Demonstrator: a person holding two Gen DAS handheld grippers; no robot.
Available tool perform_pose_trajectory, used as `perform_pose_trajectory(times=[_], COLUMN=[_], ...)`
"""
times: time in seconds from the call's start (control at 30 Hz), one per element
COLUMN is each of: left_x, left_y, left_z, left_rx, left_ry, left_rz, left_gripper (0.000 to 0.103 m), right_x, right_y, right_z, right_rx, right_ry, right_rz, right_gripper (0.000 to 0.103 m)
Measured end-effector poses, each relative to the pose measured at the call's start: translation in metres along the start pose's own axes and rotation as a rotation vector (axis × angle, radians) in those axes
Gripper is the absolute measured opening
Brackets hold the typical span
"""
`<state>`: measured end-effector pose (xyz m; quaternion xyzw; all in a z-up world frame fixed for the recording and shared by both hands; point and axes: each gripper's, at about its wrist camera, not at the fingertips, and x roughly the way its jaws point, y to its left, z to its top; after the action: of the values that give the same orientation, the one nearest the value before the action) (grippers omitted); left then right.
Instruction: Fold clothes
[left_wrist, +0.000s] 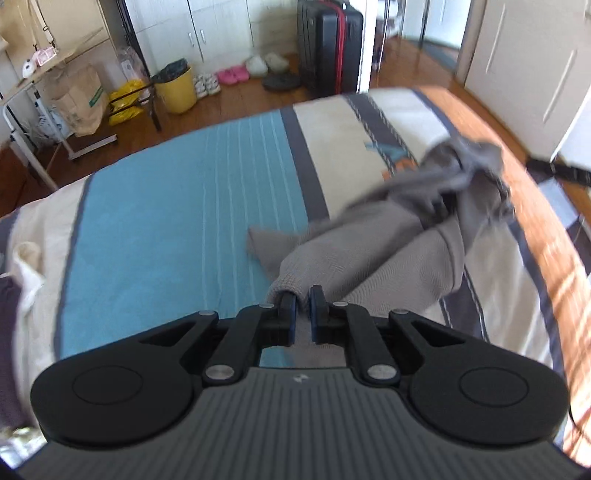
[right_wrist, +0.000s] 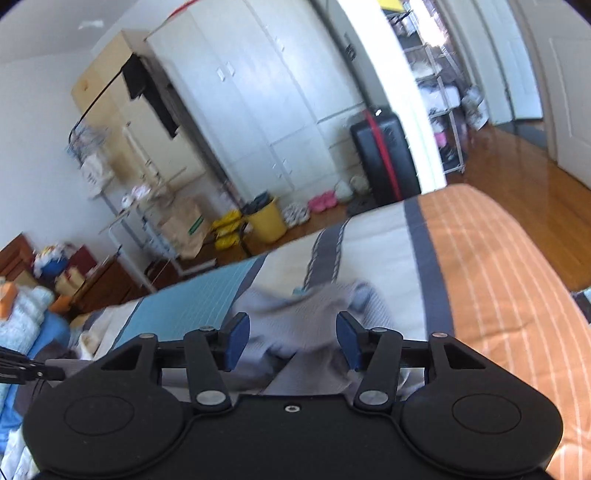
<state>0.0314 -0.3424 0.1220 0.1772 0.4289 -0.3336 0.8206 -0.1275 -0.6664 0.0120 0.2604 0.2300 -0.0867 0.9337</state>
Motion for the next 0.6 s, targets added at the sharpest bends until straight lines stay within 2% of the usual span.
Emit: perform_pose_trajectory(times=[0.1,0.17,0.23,0.27,0.3,0.33,0.4,0.5,0.6], left_x=[-0.003,-0.005,-0.006,-0.007,-0.008,-0.009,-0.011,0.005,0.025], left_y=[-0.008,-0.013,-0.018,-0.020,-0.023,-0.026,-0.031,-0.043,-0.056], left_z=[-0.003,-0.005,-0.007,-0.008,-0.009,-0.010,-0.012,-0.020,-0.029], left_rx=[-0.025,-0.042,-0.058,-0.067,-0.075,-0.083,-0.100,-0.082,-0.052], left_ry=[-0.035,-0.058,-0.081,-0.093,-0.105,-0.116,-0.140,-0.145,-0.142], left_rz=[-0.008,-0.014,-0.019,-0.022,-0.025,-0.028,-0.033,-0.080,-0.137], left_gripper=[0.008,0.009,0.012,0.017,0.025,0.029,0.030,0.030,0.031], right_x=[-0.001,-0.001,-0.003,-0.005,-0.007,-0.008,-0.011,-0.006,0.002], right_y=[0.021,0.038,0.054,0.061,0.068,0.074,0.089,0.101,0.089], right_z=[0.009,0.021,0.034,0.042,0.051,0.060,0.078,0.093,0.084], right_rx=[-0.051,-0.101,-0.158,-0.185,-0.209,-0.230,-0.255,-0.299,-0.252], right_ry=[0.037,0.055,0.054,0.053,0.053,0.058,0.094,0.201,0.234], right_rz=[-0.006,-0.057,-0.109,-0.122,-0.116,-0.114,-0.131,-0.163,-0.217], right_gripper=[0.058,0.058,0.058,0.059,0.060,0.064,0.067,0.080,0.080])
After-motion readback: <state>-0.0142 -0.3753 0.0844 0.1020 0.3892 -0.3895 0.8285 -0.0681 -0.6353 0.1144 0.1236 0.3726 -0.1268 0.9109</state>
